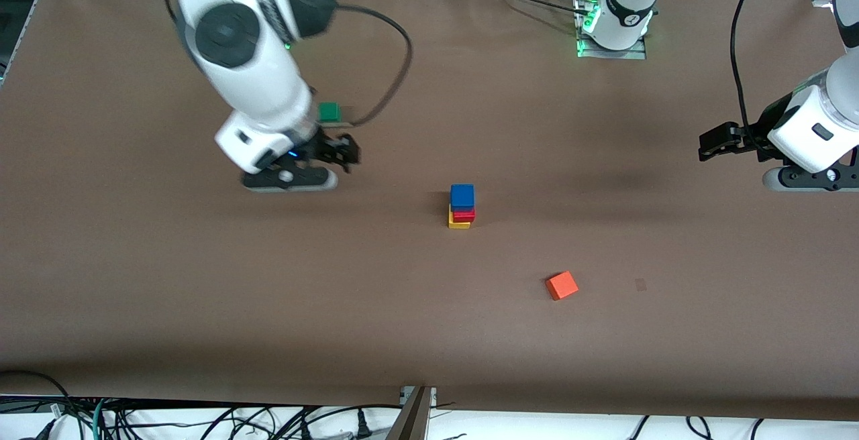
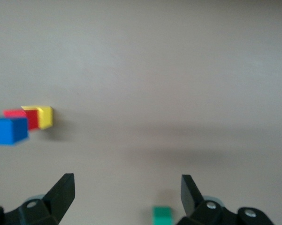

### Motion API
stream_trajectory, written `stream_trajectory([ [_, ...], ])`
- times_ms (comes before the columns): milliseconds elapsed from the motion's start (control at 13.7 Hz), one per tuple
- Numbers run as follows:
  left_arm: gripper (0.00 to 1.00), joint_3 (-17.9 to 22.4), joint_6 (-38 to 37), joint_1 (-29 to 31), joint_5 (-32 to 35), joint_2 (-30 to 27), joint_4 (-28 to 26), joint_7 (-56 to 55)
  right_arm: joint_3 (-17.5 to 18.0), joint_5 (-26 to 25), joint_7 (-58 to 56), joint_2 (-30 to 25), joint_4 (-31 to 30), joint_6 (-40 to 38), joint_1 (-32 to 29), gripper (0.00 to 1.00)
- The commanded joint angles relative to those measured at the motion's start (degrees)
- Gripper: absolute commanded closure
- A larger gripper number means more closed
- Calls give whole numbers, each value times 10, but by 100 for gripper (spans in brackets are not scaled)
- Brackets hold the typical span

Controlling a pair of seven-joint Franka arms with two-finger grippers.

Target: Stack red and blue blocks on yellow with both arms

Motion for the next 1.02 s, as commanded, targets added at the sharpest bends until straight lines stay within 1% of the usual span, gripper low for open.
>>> stream_trajectory([
  [0,0,1,-2,2,-11,7,14,4,-37,13,-60,-86,-66,-44,0,0],
  [146,0,1,-2,2,-11,7,14,4,-72,13,-116,-115,-83,-63,-1,0],
  [364,0,1,-2,1,-11,7,14,3,-131,12,-202,-164,-128,-65,-1,0],
  [510,0,1,-2,1,-11,7,14,4,-165,11,-249,-185,-137,-78,-1,0],
  [656,0,2,-2,3,-11,7,14,7,-177,8,-254,-192,-135,-94,-1,0],
  [947,0,2,-2,2,-12,7,14,4,-173,6,-254,-189,-130,-97,-4,0],
])
